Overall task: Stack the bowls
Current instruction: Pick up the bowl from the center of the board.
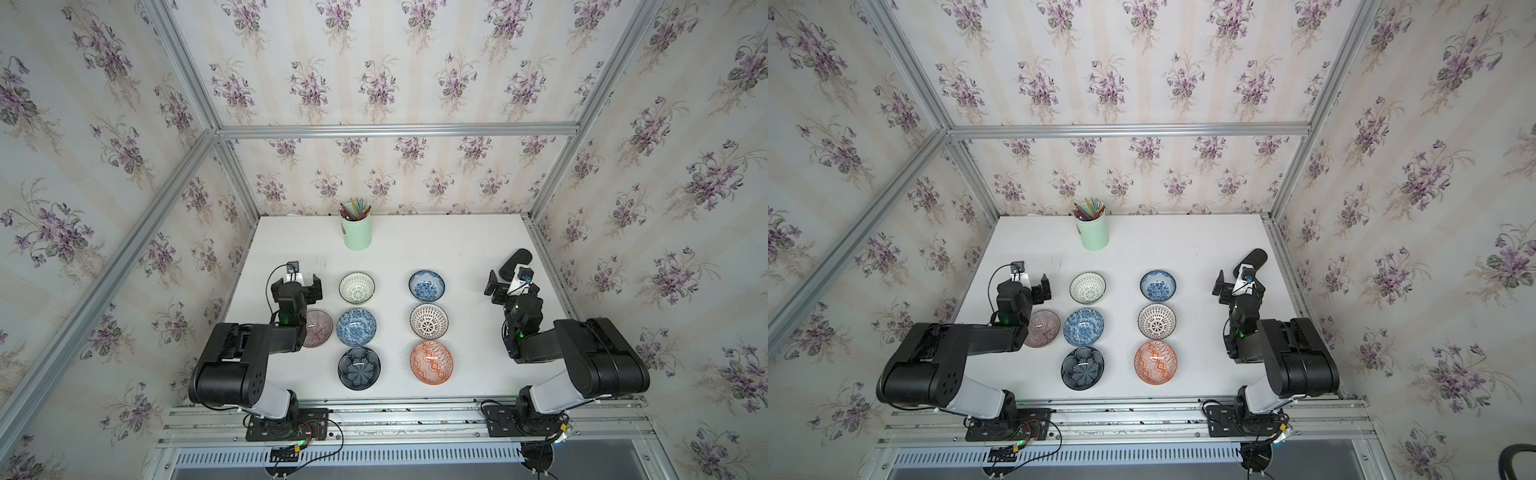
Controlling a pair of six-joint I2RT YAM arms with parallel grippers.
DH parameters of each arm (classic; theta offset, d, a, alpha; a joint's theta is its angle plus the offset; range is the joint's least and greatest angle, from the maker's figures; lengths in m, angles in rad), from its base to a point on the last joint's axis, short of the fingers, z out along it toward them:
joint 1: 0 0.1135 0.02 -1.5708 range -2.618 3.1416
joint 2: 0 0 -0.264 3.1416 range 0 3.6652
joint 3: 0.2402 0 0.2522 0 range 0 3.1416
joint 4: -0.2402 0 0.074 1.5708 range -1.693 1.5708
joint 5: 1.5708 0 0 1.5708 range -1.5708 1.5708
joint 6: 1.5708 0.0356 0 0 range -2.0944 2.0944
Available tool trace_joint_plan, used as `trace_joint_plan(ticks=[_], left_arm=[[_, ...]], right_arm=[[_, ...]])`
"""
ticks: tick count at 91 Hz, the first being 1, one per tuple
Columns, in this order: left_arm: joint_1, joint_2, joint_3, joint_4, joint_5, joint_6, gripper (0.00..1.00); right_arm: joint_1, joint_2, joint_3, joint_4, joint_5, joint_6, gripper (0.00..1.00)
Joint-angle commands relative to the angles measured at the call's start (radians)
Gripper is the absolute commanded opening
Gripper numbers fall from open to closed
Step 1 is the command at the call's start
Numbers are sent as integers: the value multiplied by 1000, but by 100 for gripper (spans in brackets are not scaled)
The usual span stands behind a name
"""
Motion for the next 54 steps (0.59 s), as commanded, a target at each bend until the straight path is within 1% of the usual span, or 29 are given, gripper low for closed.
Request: trace_joint_plan(ticks=[1, 6, 9, 11, 12, 15, 18, 21, 25, 28, 30, 32, 38, 42, 45, 51, 54], left_arm=[[-61, -84, -34, 68, -173, 55, 100], [-97, -203, -37, 2, -241, 72, 100], [-103, -277, -25, -76, -261, 42, 100], [-104, -331, -2, -174, -271, 1, 100], [-104, -372, 14, -215, -276, -43, 100], [-97, -464, 81, -466, -281, -179, 100], [-82, -534, 149, -684, -259, -276, 100], [-66, -575, 200, -826, -219, -351, 100], [-52, -608, 243, -943, -166, -398, 100], [-48, -626, 270, -1014, -148, -449, 100], [-44, -634, 289, -1068, -136, -489, 100], [-41, -644, 306, -1112, -100, -520, 100], [-35, -664, 339, -1234, 1, -551, 99], [-32, -679, 358, -1321, 35, -594, 96], [-32, -691, 371, -1383, 65, -622, 92], [-32, -714, 397, -1502, 104, -660, 86], [-32, -727, 408, -1556, 111, -682, 83]], right_arm=[[19, -69, 15, -58, 75, 2, 100], [28, -132, 69, -194, 75, -9, 100], [32, -172, 99, -269, 80, -12, 100], [37, -203, 113, -296, 81, -4, 100], [39, -218, 118, -305, 79, 0, 100], [42, -256, 139, -351, 66, 37, 100], [43, -310, 160, -409, 59, 103, 100], [41, -366, 181, -455, 51, 166, 100], [41, -429, 216, -525, 19, 259, 100], [39, -477, 243, -602, -26, 302, 100], [40, -501, 258, -637, -58, 316, 100], [39, -525, 266, -659, -90, 328, 100], [39, -576, 269, -670, -196, 352, 100], [40, -600, 264, -665, -297, 370, 100], [40, -617, 260, -672, -350, 391, 100], [39, -652, 244, -716, -379, 511, 100], [40, -668, 245, -775, -391, 576, 98]])
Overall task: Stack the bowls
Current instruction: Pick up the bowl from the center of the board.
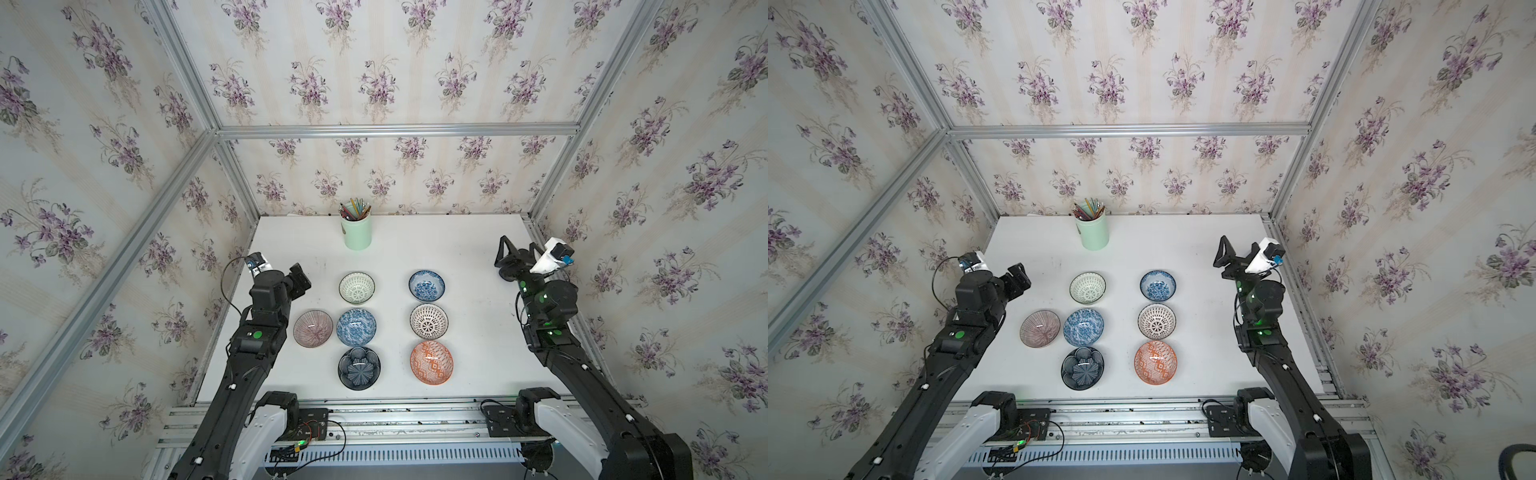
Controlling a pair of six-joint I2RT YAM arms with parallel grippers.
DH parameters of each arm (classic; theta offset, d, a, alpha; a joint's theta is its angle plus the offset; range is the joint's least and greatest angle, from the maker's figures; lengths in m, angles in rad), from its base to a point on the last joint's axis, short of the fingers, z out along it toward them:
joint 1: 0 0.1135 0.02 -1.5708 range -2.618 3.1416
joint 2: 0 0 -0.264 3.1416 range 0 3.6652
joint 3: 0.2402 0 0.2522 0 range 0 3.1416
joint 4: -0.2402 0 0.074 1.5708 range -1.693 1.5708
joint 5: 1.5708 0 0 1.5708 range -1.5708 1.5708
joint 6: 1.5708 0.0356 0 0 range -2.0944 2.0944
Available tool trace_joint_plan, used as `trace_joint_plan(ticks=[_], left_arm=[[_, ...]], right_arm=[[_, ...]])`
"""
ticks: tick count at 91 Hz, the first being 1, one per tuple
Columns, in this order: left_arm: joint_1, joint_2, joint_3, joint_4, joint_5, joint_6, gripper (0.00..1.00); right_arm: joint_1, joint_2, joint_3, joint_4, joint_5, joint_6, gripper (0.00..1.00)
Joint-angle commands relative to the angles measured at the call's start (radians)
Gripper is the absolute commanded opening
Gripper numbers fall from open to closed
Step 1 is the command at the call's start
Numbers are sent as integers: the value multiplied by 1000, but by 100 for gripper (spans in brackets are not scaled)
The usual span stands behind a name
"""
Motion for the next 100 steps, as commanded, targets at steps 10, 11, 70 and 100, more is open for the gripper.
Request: trace_joint_plan(ticks=[10, 11, 70, 100], left_arm=[[2, -65, 78, -489, 165, -181, 78], [2, -71, 82, -503, 168, -187, 77], [3, 18, -28, -624, 238, -395, 72], [3, 57, -110, -559, 158, -405, 63]], right_arm=[[1, -62, 26, -344, -295, 256, 86], [1, -61, 31, -360, -305, 256, 86], [28, -44, 70, -771, -457, 225, 67], [30, -42, 88, -783, -449, 217, 64]])
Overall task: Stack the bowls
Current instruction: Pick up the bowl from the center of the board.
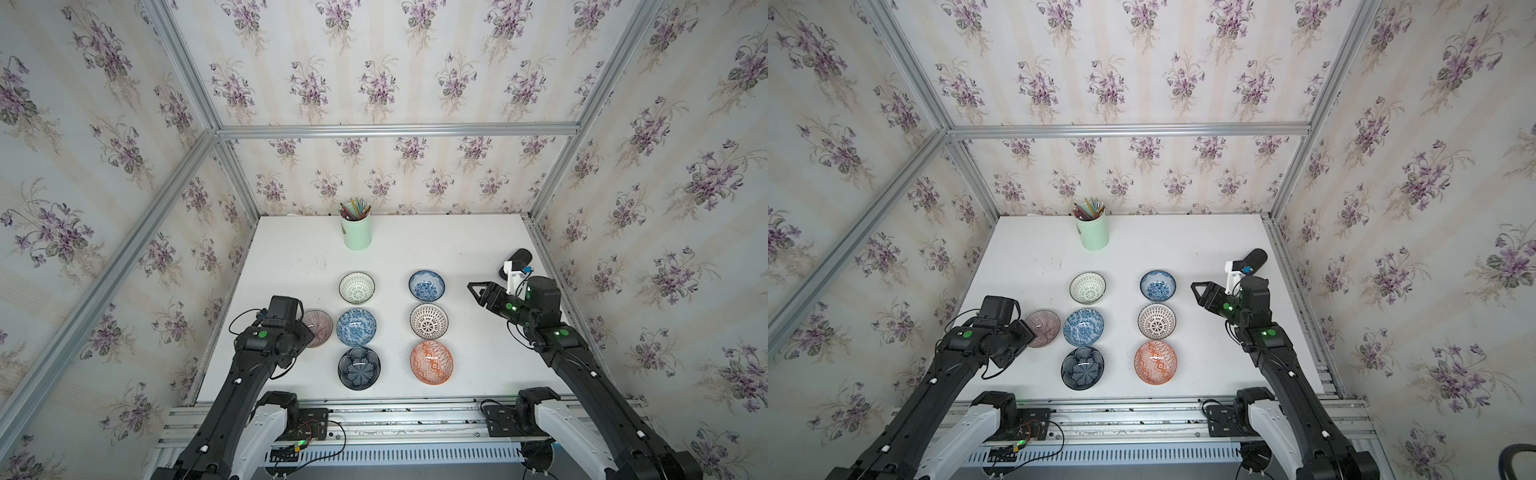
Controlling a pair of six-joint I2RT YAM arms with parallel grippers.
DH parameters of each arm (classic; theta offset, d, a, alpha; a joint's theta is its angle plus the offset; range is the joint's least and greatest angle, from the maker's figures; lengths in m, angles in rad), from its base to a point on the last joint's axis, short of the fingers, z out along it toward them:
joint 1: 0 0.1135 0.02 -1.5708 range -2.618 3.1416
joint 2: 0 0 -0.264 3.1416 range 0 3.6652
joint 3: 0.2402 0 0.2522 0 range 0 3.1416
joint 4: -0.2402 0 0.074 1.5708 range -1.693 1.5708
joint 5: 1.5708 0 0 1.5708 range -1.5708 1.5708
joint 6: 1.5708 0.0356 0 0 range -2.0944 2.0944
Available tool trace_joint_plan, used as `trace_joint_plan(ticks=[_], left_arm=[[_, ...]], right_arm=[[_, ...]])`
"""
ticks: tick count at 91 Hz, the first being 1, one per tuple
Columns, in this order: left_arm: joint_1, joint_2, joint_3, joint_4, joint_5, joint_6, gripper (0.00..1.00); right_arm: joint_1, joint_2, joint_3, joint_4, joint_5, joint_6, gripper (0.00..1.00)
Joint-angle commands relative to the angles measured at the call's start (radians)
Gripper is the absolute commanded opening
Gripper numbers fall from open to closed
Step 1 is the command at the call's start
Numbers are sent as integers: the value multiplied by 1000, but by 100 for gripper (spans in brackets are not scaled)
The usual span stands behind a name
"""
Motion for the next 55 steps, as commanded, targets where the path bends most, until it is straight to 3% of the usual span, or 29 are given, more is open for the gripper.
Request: trace_joint_plan(ticks=[1, 9, 21, 55], left_arm=[[2, 12, -11, 32, -58, -7, 62], [3, 26, -17, 55, -59, -4, 58], [9, 60, -28, 107, -48, 2, 42], [31, 101, -52, 181, -24, 21, 28]], right_arm=[[2, -2, 2, -8, -4, -8, 64], [1, 0, 2, -8, -5, -8, 63], [1, 6, 3, -6, -8, -9, 62], [7, 12, -1, -5, -8, -16, 53]])
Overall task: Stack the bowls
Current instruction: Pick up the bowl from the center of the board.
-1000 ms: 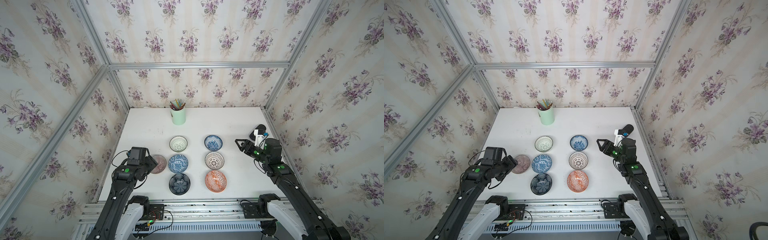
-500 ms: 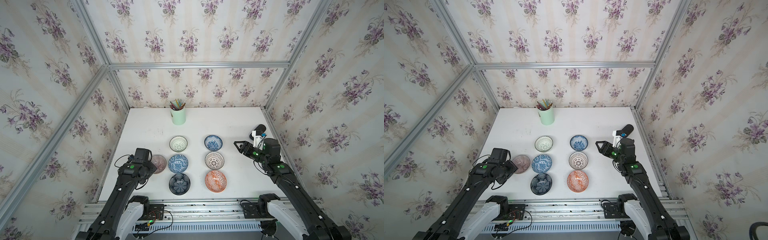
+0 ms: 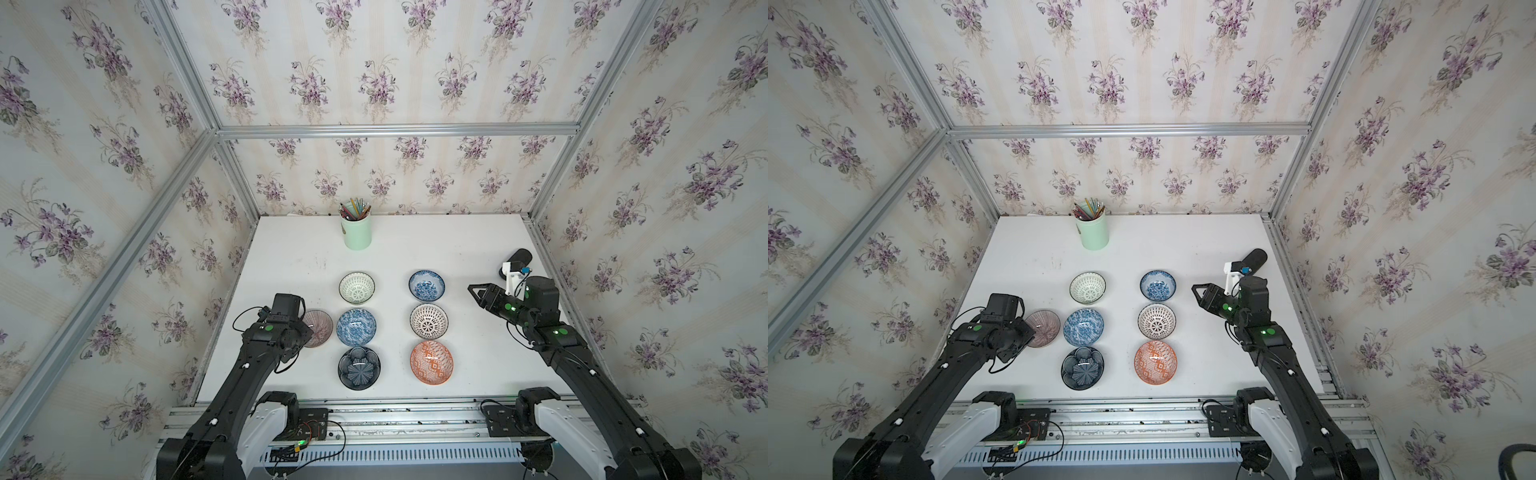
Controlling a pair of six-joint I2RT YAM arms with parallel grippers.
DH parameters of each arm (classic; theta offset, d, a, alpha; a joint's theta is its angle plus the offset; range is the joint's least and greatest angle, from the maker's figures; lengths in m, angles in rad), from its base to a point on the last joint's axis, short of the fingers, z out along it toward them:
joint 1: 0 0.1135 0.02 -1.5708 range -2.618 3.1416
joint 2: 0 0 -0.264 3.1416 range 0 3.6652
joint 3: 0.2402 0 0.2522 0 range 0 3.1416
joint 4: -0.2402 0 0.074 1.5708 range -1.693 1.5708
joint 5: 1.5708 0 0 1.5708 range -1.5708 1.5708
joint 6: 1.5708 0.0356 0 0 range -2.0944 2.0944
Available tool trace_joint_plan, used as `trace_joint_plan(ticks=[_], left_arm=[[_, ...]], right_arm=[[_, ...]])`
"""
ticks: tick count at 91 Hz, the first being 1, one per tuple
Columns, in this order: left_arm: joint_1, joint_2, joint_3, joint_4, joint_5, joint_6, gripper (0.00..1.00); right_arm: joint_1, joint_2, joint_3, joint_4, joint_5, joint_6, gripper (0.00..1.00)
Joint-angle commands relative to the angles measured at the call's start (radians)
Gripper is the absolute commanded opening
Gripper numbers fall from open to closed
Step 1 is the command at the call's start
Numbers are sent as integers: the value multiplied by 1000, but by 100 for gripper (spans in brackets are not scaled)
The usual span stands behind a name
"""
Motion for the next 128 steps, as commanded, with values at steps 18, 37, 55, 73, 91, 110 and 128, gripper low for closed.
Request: trace_joint_plan(ticks=[18, 37, 55, 73, 91, 110, 128], left_arm=[[30, 32, -27, 63, 39, 2, 26], [39, 60, -28, 75, 51, 14, 18], [52, 41, -19, 49, 47, 28, 0], [104, -29, 82, -83, 1, 86, 0], [135, -105, 291, -170, 150, 291, 0], [-126, 71, 501, -287, 274, 359, 0], [-442, 231, 590, -225, 183, 265, 0]], right_arm=[[6, 3, -3, 14, 0, -10, 53], [6, 3, 0, 9, -3, -11, 52], [5, 12, 5, 16, -10, -3, 50], [8, 31, 30, 8, -16, 7, 47], [37, 69, 104, -48, -25, 12, 46], [160, 158, 274, -181, -49, -27, 43], [365, 240, 449, -325, 43, -65, 43]])
